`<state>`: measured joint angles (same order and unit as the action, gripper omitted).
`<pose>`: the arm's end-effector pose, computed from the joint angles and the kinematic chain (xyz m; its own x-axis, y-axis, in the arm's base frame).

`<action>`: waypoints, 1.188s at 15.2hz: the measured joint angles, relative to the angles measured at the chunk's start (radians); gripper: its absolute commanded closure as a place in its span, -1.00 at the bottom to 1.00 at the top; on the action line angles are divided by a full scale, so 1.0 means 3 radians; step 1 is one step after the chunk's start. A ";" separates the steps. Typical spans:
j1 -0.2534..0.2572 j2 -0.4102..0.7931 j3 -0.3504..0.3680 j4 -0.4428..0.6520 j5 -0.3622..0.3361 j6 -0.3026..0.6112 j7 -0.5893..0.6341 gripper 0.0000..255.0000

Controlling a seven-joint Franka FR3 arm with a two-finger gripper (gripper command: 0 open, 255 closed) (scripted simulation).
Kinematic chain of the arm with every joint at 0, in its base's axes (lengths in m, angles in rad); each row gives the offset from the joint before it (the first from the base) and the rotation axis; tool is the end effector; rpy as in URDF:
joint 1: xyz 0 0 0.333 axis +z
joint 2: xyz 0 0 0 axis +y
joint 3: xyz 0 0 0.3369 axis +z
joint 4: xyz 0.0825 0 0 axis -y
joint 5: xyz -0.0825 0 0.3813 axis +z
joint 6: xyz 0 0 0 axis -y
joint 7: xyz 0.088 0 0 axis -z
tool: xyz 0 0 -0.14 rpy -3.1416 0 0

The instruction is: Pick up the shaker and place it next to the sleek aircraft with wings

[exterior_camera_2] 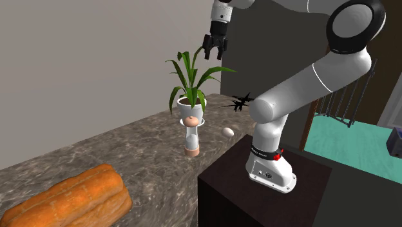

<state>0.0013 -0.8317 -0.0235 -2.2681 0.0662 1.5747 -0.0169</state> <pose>0.2799 0.0001 0.6276 0.9903 -0.0002 0.1391 0.0111 -0.9967 -0.0805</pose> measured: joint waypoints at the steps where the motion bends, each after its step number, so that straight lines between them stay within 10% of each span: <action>1: 0.0000 0.0000 0.0000 0.0000 0.0000 0.0000 0.0000 -1.00; 18: 0.0267 0.0114 0.1382 -0.0892 0.0374 0.0684 0.1170 -1.00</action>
<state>0.0814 -0.7975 0.3912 -2.5357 0.1783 1.7798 0.3341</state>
